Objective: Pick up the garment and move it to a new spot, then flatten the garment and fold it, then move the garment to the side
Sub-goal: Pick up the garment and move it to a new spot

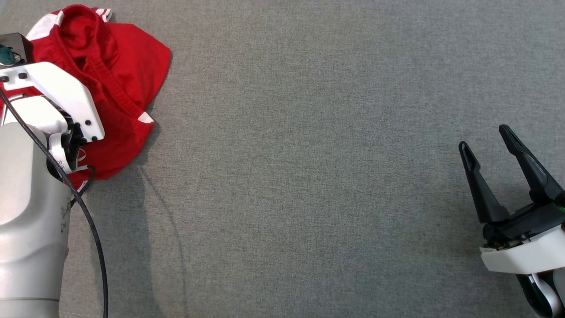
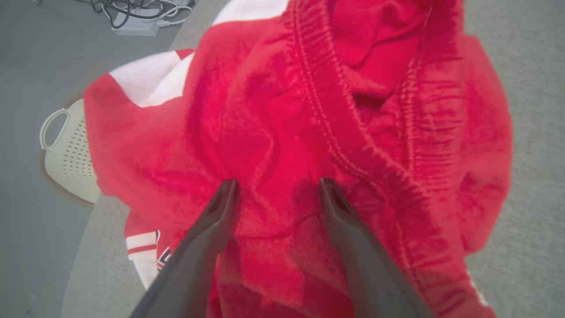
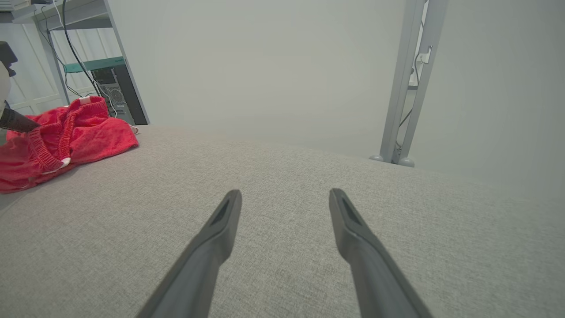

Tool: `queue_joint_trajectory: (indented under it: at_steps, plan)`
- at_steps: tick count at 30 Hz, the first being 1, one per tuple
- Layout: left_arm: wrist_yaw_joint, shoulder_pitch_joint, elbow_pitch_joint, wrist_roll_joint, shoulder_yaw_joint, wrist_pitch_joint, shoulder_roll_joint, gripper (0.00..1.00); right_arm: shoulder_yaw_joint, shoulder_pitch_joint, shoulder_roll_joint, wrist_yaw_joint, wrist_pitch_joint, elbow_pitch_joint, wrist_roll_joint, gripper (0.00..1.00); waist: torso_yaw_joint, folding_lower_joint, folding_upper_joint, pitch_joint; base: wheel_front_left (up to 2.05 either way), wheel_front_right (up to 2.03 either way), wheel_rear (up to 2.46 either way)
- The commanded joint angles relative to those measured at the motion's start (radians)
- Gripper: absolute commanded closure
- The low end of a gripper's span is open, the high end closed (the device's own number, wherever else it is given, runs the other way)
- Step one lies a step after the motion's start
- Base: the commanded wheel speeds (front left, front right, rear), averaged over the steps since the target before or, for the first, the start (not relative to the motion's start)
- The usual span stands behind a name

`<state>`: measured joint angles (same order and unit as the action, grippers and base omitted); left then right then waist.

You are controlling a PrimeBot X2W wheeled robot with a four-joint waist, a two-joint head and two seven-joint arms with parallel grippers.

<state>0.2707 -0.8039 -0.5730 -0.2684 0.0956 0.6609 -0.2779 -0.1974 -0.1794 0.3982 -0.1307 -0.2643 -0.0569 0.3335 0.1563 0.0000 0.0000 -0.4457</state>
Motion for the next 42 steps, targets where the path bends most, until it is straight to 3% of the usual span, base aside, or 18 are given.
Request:
queue_joint_trajectory:
  at_steps: [1, 8, 16, 21, 28, 35, 42]
  plan:
    - [0.002, 0.008, 0.006, -0.006, -0.001, 0.006, -0.001, 1.00, 0.003, -0.006, 0.006, 0.000, 0.000, -0.005, 0.002, 0.00, 0.002, 0.0000, 0.0000, -0.004, 0.00, 0.00, 0.00]
    - [0.012, 0.020, 0.046, -0.011, 0.000, -0.014, 0.001, 1.00, -0.002, -0.010, 0.005, 0.000, 0.000, -0.001, 0.005, 0.00, 0.009, 0.0000, 0.0000, 0.001, 0.00, 0.00, 0.00]
    - [0.005, 0.018, 0.069, -0.017, -0.019, -0.136, -0.021, 1.00, -0.010, -0.002, -0.030, 0.000, 0.000, 0.038, -0.011, 0.00, 0.024, 0.0000, 0.0000, 0.081, 0.00, 0.00, 0.00]
    - [-0.032, 0.000, 0.050, -0.023, -0.026, -0.221, -0.045, 1.00, -0.015, 0.009, -0.074, 0.000, 0.000, 0.074, -0.024, 0.00, 0.040, 0.0000, 0.0000, 0.162, 0.00, 0.00, 0.00]
    - [-0.125, -0.014, 0.066, -0.059, -0.034, -0.384, -0.062, 1.00, -0.018, 0.022, -0.149, 0.000, 0.000, 0.118, -0.062, 0.00, 0.057, 0.0000, 0.0000, 0.266, 0.00, 0.00, 0.00]
    - [-0.237, -0.020, 0.118, -0.125, -0.025, -0.549, -0.006, 1.00, 0.019, 0.019, -0.207, 0.000, 0.000, 0.146, -0.103, 0.00, 0.061, 0.0000, 0.0000, 0.348, 0.00, 0.00, 0.00]
    - [-0.271, 0.018, 0.199, -0.163, -0.009, -0.645, 0.069, 1.00, 0.060, 0.015, -0.235, 0.000, 0.000, 0.160, -0.127, 0.00, 0.035, 0.0000, 0.0000, 0.401, 0.00, 0.00, 0.00]
